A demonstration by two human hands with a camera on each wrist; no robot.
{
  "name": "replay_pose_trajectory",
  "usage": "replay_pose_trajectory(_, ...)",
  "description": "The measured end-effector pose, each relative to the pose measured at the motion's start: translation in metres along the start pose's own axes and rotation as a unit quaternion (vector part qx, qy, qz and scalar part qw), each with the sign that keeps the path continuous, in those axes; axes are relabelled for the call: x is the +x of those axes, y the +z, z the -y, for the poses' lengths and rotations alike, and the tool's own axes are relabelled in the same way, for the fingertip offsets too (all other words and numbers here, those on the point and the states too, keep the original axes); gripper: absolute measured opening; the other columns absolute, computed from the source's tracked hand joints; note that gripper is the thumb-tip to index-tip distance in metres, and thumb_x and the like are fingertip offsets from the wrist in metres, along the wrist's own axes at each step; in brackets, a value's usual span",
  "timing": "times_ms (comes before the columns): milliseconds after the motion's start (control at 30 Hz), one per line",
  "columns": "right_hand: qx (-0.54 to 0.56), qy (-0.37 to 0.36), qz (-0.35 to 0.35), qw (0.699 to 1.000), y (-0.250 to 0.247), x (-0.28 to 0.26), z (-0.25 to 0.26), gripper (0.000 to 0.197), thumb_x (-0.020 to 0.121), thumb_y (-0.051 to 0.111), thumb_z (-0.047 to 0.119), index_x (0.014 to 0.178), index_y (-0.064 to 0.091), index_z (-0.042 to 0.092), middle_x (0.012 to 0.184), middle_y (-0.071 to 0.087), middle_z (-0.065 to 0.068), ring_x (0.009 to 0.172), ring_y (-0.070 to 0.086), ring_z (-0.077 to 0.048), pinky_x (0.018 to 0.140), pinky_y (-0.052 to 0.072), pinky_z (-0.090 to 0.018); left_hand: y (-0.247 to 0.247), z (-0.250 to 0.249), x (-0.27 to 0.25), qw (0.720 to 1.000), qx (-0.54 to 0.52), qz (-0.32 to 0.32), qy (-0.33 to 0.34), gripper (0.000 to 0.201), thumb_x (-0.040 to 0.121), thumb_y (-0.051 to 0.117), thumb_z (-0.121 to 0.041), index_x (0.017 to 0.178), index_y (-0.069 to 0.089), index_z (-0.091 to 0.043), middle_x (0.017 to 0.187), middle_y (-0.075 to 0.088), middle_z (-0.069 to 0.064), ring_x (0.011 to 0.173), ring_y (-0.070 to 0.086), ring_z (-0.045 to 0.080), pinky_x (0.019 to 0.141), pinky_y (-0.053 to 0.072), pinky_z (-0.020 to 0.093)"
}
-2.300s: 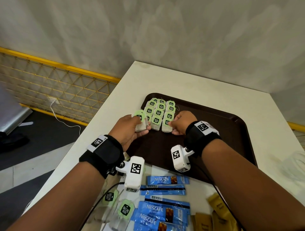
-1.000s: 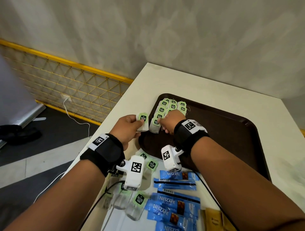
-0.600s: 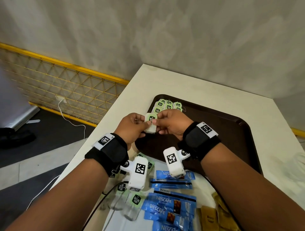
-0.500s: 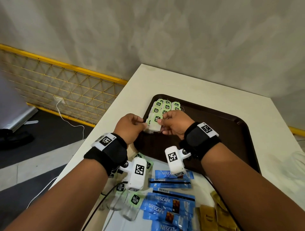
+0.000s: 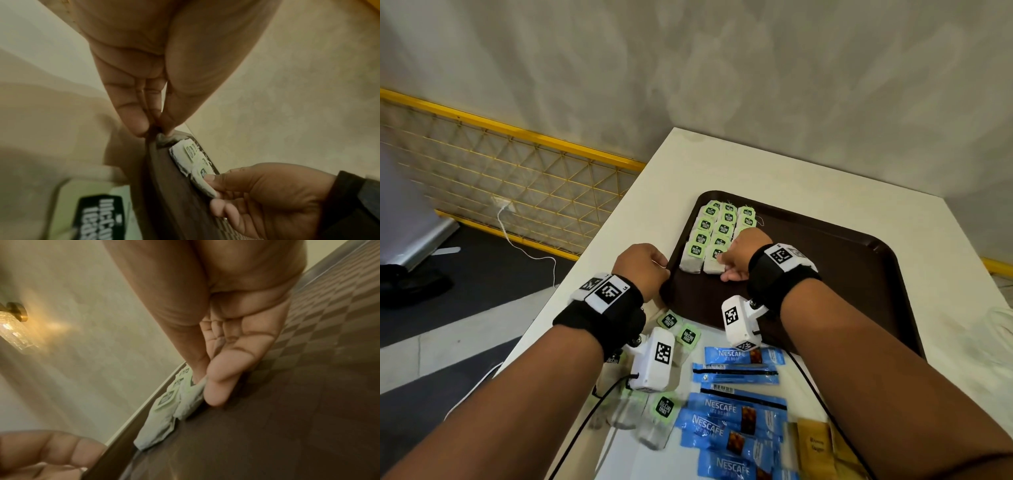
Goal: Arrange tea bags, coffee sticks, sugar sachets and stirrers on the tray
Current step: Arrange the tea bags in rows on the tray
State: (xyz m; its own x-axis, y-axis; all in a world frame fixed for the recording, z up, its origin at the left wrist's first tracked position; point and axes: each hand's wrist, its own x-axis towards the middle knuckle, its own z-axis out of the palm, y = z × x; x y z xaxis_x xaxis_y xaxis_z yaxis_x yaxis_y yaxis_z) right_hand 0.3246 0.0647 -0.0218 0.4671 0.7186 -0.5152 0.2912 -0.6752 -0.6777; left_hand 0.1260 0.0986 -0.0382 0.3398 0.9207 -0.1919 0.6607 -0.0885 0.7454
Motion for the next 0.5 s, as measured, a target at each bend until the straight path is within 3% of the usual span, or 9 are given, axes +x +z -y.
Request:
replay_pose_trajectory(100, 0.004, 0.074, 0.044, 0.996, 0.002, -0.006, 0.008, 0.021, 0.092, 0.058, 0.017, 0.078, 0.048, 0.004, 0.048, 0.064, -0.007, 0.041, 0.064, -0.018, 0.038, 0.05, -0.021, 0.001, 0.002, 0.0, 1.0, -0.001, 0.0, 0.002, 0.008, 0.081, 0.068, -0.011, 0.083, 0.063, -0.017, 0.085, 0.067, 0.007, 0.072, 0.061, 0.023, 0.06, 0.043, 0.024)
replay_pose_trajectory(167, -0.036, 0.075, 0.04, 0.996, 0.003, -0.013, 0.013, 0.025, 0.094, 0.056, 0.02, 0.078, 0.045, 0.005, 0.042, 0.06, -0.005, 0.047, 0.064, -0.02, 0.043, 0.049, -0.024, 0.0, 0.002, -0.001, 1.0, -0.002, 0.003, 0.005, 0.007, 0.081, 0.068, -0.011, 0.083, 0.063, -0.016, 0.085, 0.067, 0.007, 0.075, 0.062, 0.024, 0.064, 0.045, 0.025)
replay_pose_trajectory(233, -0.103, 0.003, -0.017, 0.995, 0.004, -0.021, 0.014, 0.024, 0.089, 0.063, 0.023, 0.078, 0.047, 0.008, 0.056, 0.063, -0.007, 0.058, 0.067, -0.025, 0.052, 0.05, -0.029, -0.002, 0.002, -0.003, 1.0, 0.006, 0.012, 0.014, 0.005, 0.082, 0.067, -0.014, 0.083, 0.063, -0.015, 0.085, 0.067, 0.006, 0.079, 0.064, 0.027, 0.071, 0.051, 0.03)
replay_pose_trajectory(333, -0.159, -0.135, -0.059, 0.976, 0.005, -0.048, 0.01, 0.023, 0.084, 0.067, 0.024, 0.081, 0.048, 0.011, 0.064, 0.058, -0.003, 0.054, 0.063, -0.023, 0.047, 0.047, -0.025, -0.014, 0.003, -0.011, 0.998, 0.02, 0.019, 0.049, 0.005, 0.085, 0.066, -0.018, 0.087, 0.063, -0.013, 0.084, 0.064, 0.004, 0.077, 0.061, 0.026, 0.073, 0.052, 0.033)
replay_pose_trajectory(400, -0.172, -0.214, -0.022, 0.961, 0.01, -0.071, 0.008, 0.018, 0.082, 0.07, 0.021, 0.084, 0.056, 0.011, 0.065, 0.054, 0.003, 0.053, 0.059, -0.016, 0.044, 0.043, -0.019, -0.028, 0.007, -0.022, 0.996, 0.037, 0.016, 0.084, 0.008, 0.087, 0.065, -0.021, 0.091, 0.064, -0.015, 0.086, 0.063, 0.0, 0.077, 0.057, 0.019, 0.066, 0.044, 0.026)
replay_pose_trajectory(500, -0.267, -0.286, 0.076, 0.917, 0.022, -0.1, 0.005, 0.01, 0.079, 0.072, 0.017, 0.086, 0.064, 0.017, 0.072, 0.059, 0.006, 0.066, 0.057, -0.011, 0.063, 0.044, -0.022, -0.052, 0.015, -0.044, 0.987, 0.092, 0.041, 0.125, 0.012, 0.089, 0.064, -0.027, 0.098, 0.065, -0.018, 0.09, 0.063, -0.006, 0.075, 0.055, 0.01, 0.059, 0.036, 0.016)
